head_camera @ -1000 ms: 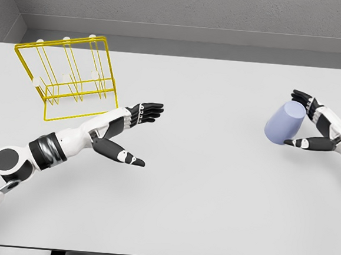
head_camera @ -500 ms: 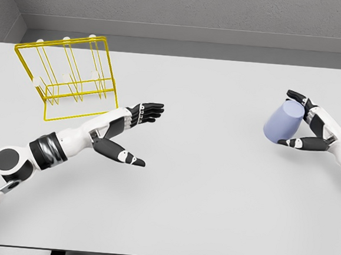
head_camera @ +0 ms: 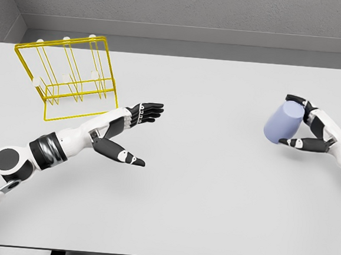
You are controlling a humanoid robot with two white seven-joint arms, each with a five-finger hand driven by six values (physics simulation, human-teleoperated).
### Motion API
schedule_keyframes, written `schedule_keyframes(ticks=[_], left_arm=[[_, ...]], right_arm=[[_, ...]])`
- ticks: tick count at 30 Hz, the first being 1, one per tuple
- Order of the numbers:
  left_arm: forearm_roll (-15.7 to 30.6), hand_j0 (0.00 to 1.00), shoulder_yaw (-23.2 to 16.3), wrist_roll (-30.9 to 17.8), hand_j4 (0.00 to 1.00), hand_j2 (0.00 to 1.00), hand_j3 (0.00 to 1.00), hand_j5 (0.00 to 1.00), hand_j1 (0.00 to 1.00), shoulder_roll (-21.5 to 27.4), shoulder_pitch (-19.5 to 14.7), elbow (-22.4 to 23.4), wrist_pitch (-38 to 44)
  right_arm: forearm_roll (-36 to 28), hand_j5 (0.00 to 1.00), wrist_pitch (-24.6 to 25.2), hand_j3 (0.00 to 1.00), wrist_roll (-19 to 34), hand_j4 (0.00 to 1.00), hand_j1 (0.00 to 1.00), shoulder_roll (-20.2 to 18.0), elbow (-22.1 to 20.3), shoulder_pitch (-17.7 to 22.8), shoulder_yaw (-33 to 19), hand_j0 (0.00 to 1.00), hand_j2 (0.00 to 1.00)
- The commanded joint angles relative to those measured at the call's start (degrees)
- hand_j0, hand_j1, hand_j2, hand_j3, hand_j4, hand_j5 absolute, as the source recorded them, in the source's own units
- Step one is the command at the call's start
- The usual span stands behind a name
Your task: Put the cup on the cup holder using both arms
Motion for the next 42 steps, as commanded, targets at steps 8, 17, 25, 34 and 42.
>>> schedule_keyframes(ticks=[8,17,25,34,42], left_arm=[[0.2,1.0,0.1,0.0,1.0,1.0,1.0,1.0,1.0,0.0,-0.1,0.1,0.0],[0.2,1.0,0.1,0.2,1.0,1.0,1.0,1.0,1.0,-0.1,-0.3,0.4,1.8],[0.2,1.0,0.2,0.2,1.0,1.0,1.0,1.0,1.0,-0.1,-0.2,0.4,1.4],[0.0,1.0,1.3,0.3,1.0,1.0,1.0,1.0,1.0,0.0,0.2,0.3,1.7],[-0.1,1.0,1.5,0.4,1.0,1.0,1.0,1.0,1.0,-0.1,0.1,0.4,1.1]], right_arm=[[0.2,0.48,0.0,0.48,0.4,0.48,0.48,0.7,-0.5,-0.1,0.1,0.48,0.48],[0.4,0.4,0.0,0.4,0.5,0.4,0.4,0.2,-0.8,-1.0,-0.5,0.4,0.4],[0.1,0.4,0.0,0.4,0.5,0.4,0.4,0.4,-2.0,-2.7,-0.6,0.4,0.4],[0.4,0.4,0.0,0.4,0.5,0.4,0.4,0.6,-6.1,-3.1,-0.4,0.4,0.4],[1.1,0.41,0.0,0.41,0.5,0.41,0.41,1.7,-10.6,-3.1,0.3,0.41,0.41]])
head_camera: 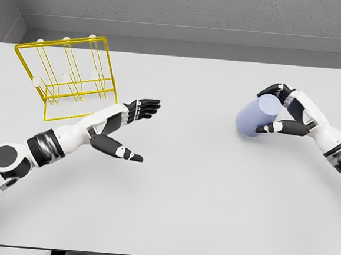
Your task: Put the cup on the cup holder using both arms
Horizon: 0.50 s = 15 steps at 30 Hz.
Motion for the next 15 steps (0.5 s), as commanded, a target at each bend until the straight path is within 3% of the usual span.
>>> schedule_keyframes(ticks=[1,7,11,15], left_arm=[[0.2,1.0,1.1,-0.1,1.0,1.0,1.0,1.0,1.0,0.1,0.3,0.0,-0.5],[0.1,1.0,1.4,0.1,1.0,1.0,1.0,1.0,1.0,0.0,0.5,0.0,-0.2],[0.1,1.0,1.4,0.1,1.0,1.0,1.0,1.0,1.0,0.0,0.5,-0.1,-0.3],[0.1,1.0,1.8,0.1,1.0,1.0,1.0,1.0,1.0,0.0,0.9,-0.1,-0.1]], right_arm=[[-0.1,0.41,0.0,0.41,0.0,0.41,0.41,0.1,-1.2,-0.1,0.6,0.41,0.41],[2.3,0.41,0.0,0.41,0.0,0.41,0.41,1.2,-4.1,-0.4,1.2,0.41,0.41],[5.6,0.41,0.0,0.41,0.1,0.41,0.41,4.2,-5.3,-0.8,1.4,0.41,0.41],[7.6,0.41,0.0,0.41,0.8,0.41,0.41,5.9,-5.7,-3.4,4.7,0.41,0.41]])
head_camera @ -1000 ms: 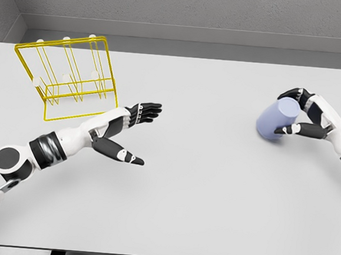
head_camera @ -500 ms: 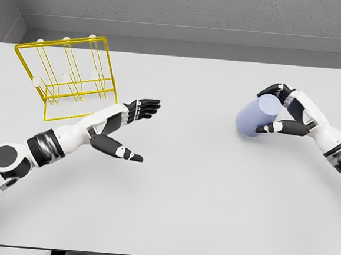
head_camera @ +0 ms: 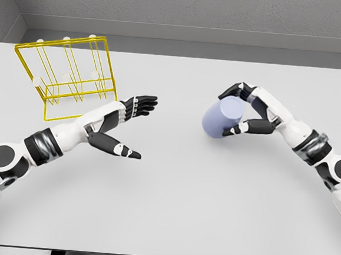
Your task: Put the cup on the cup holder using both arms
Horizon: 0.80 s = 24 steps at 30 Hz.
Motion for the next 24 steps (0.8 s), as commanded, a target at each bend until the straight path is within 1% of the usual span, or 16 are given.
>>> schedule_keyframes(ticks=[1,4,12,23,24], left_arm=[[0.2,1.0,0.3,0.0,1.0,1.0,1.0,1.0,1.0,0.0,0.0,0.0,0.2],[0.2,1.0,0.3,-0.1,1.0,1.0,1.0,1.0,1.0,0.1,0.1,-0.1,0.1],[0.1,1.0,0.3,-0.1,1.0,1.0,1.0,1.0,1.0,0.1,0.0,-0.1,0.3],[0.1,1.0,0.4,-0.4,1.0,1.0,1.0,1.0,1.0,0.5,0.3,0.0,0.3],[0.1,1.0,2.6,-0.4,1.0,1.0,1.0,1.0,1.0,0.6,0.8,0.0,0.2]], right_arm=[[0.9,0.41,0.0,0.41,0.4,0.41,0.41,1.3,-0.3,-0.4,2.1,0.41,0.41],[0.9,0.41,0.0,0.41,0.4,0.41,0.41,2.2,-0.3,-1.7,4.3,0.41,0.41],[1.0,0.41,0.0,0.41,1.3,0.41,0.41,2.7,-2.8,-1.8,6.4,0.41,0.41],[3.1,0.41,0.0,0.41,1.3,0.41,0.41,7.6,-2.1,-2.2,6.8,0.41,0.41],[3.8,0.41,0.0,0.41,1.3,0.41,0.41,8.2,-1.6,-2.2,6.8,0.41,0.41]])
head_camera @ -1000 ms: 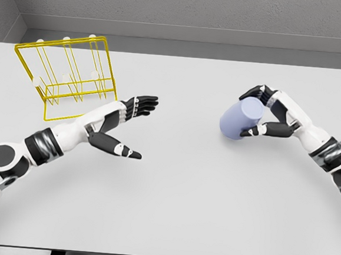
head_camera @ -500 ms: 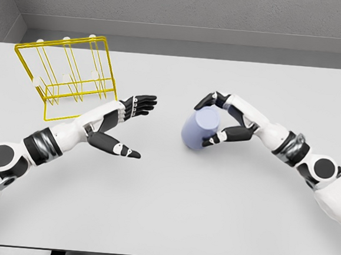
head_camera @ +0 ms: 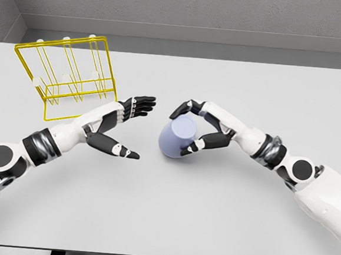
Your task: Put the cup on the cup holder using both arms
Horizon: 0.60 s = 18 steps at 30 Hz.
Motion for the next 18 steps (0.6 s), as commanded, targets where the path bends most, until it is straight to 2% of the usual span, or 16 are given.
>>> schedule_keyframes(ticks=[1,5,10,11,12,13,14,18], left_arm=[[0.2,1.0,3.2,0.0,1.0,1.0,1.0,1.0,1.0,0.3,0.4,0.0,-0.2],[-0.5,1.0,4.6,0.0,1.0,1.0,1.0,1.0,1.0,-0.1,1.0,0.0,-0.3],[-2.6,1.0,5.8,0.1,1.0,1.0,1.0,1.0,1.0,-1.2,2.3,-0.1,-0.7],[-4.4,1.0,5.9,0.1,1.0,1.0,1.0,1.0,1.0,-2.2,2.6,-0.1,-0.7],[-4.8,1.0,6.0,0.1,1.0,1.0,1.0,1.0,1.0,-2.6,2.7,-0.1,-0.7],[-4.7,1.0,6.0,0.1,1.0,1.0,1.0,1.0,1.0,-2.6,2.8,-0.1,-0.7],[-4.8,1.0,6.6,0.1,1.0,1.0,1.0,1.0,1.0,-2.6,2.9,-0.1,-0.6],[-4.9,1.0,6.9,0.2,1.0,1.0,1.0,1.0,1.0,-2.6,3.7,0.0,-0.5]], right_arm=[[0.8,0.41,0.0,0.41,0.0,0.41,0.41,1.6,1.4,0.0,0.0,0.41,0.41],[2.5,0.41,0.0,0.41,0.0,0.41,0.41,3.8,3.3,0.1,0.0,0.41,0.41],[2.6,0.41,0.0,0.41,0.0,0.41,0.41,3.8,3.6,0.1,-0.1,0.41,0.41],[2.6,0.42,0.0,0.42,0.0,0.42,0.42,3.8,3.7,0.1,-0.1,0.42,0.42],[2.7,0.52,0.0,0.52,0.0,0.52,0.52,3.8,3.7,0.1,-0.1,0.52,0.52],[2.7,0.82,0.0,0.82,-0.1,0.82,0.82,3.8,3.9,0.1,-0.1,0.82,0.82],[2.7,1.0,0.0,1.0,-0.2,1.0,1.0,3.8,4.3,0.1,-0.2,1.0,1.0],[2.7,1.0,0.0,1.0,-0.4,1.0,1.0,3.8,4.2,0.1,-0.4,1.0,1.0]])
